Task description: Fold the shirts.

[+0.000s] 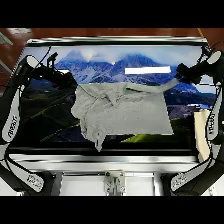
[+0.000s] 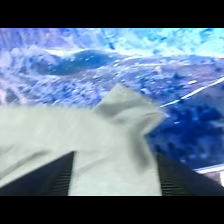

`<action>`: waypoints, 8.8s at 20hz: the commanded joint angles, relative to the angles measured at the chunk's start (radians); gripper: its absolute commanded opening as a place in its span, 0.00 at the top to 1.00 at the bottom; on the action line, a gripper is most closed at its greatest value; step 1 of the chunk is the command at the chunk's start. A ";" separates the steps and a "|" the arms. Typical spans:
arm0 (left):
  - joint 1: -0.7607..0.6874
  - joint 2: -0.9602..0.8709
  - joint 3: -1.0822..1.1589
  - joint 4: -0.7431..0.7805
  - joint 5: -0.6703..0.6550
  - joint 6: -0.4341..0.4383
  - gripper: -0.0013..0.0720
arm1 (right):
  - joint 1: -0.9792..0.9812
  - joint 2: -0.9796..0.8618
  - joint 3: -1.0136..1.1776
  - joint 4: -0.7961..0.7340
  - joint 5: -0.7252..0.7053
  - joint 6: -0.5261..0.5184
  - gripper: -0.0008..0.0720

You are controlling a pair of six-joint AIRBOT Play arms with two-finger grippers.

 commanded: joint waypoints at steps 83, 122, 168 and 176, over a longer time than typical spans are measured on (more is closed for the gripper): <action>0.402 1.263 0.273 0.037 -0.032 0.088 0.93 | -0.129 1.246 0.079 -0.106 0.039 -0.266 0.92; 0.060 0.126 -0.368 -0.067 0.608 0.173 0.93 | 0.156 0.068 -0.467 -0.079 -0.797 -0.106 0.92; 0.225 0.106 -0.295 0.054 -0.249 0.071 0.45 | 0.024 0.162 -0.468 -0.140 -0.102 -0.103 0.35; 0.315 0.417 -0.698 0.052 -0.279 0.109 0.45 | -0.211 0.333 -0.468 -0.297 0.270 -0.214 0.35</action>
